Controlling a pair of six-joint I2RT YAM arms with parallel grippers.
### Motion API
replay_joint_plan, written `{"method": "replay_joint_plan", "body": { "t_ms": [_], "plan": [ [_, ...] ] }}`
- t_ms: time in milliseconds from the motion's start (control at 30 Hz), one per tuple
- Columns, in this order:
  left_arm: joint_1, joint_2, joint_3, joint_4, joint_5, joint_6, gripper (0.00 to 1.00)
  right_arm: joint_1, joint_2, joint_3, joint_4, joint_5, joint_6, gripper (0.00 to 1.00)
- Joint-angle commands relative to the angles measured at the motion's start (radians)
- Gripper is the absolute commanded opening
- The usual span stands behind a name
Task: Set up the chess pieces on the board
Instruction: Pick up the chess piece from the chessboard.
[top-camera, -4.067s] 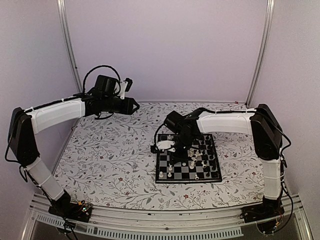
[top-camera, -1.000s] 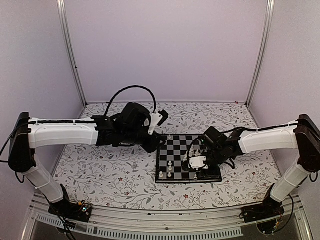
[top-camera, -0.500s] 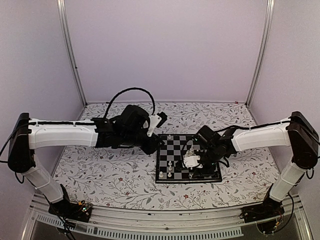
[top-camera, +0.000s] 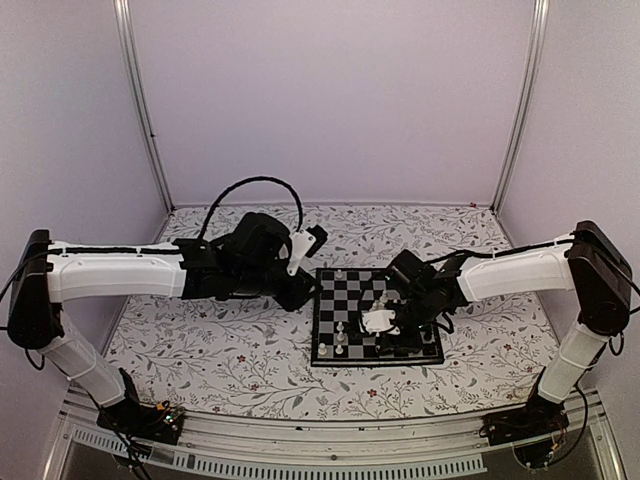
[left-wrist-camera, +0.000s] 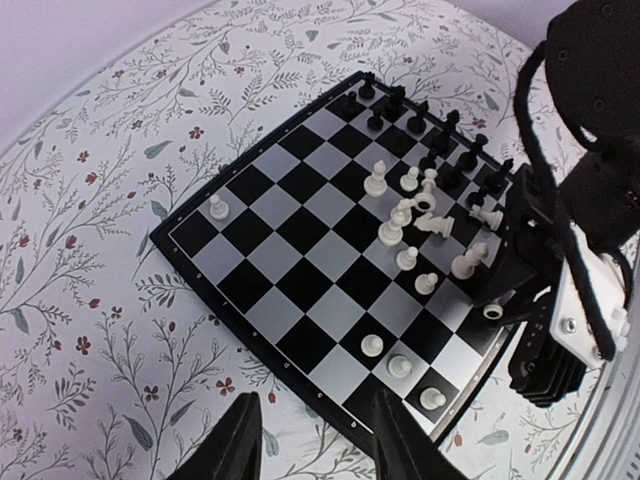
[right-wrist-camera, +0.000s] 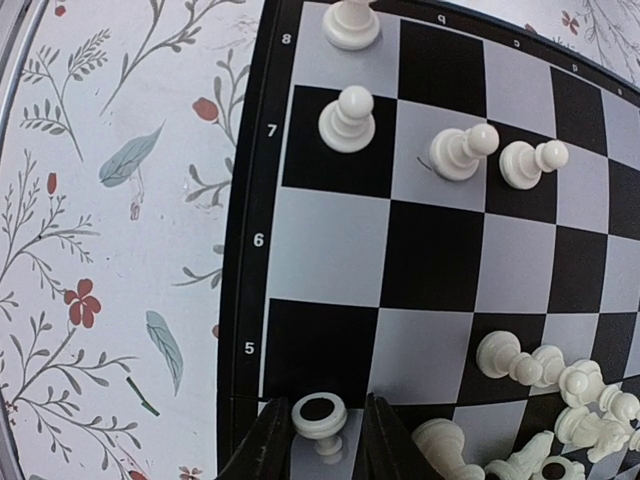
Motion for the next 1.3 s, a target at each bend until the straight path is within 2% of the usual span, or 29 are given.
{"method": "replay_joint_plan", "body": {
  "t_ms": [0,400,733,933,1033,1267],
  "plan": [
    [-0.001,-0.03,-0.02,0.017,-0.003,0.007,0.39,-0.002,0.029,-0.025,-0.017,0.022,0.018,0.3],
    [-0.002,-0.035,-0.045,0.042,0.045,0.004,0.4,-0.055,0.006,-0.046,-0.036,-0.012,0.02,0.28],
    [-0.002,-0.031,-0.058,0.053,0.072,-0.001,0.4,-0.06,0.04,-0.036,-0.038,-0.035,0.026,0.11],
    [-0.004,-0.036,-0.096,0.098,0.115,-0.014,0.4,-0.089,0.027,-0.055,-0.038,-0.048,0.032,0.12],
    [-0.006,-0.033,-0.107,0.117,0.138,-0.015,0.4,-0.1,0.018,-0.063,-0.033,-0.046,0.035,0.23],
    [-0.008,-0.019,-0.101,0.123,0.162,-0.018,0.4,-0.112,0.02,-0.066,-0.033,-0.052,0.035,0.21]
  ]
}}
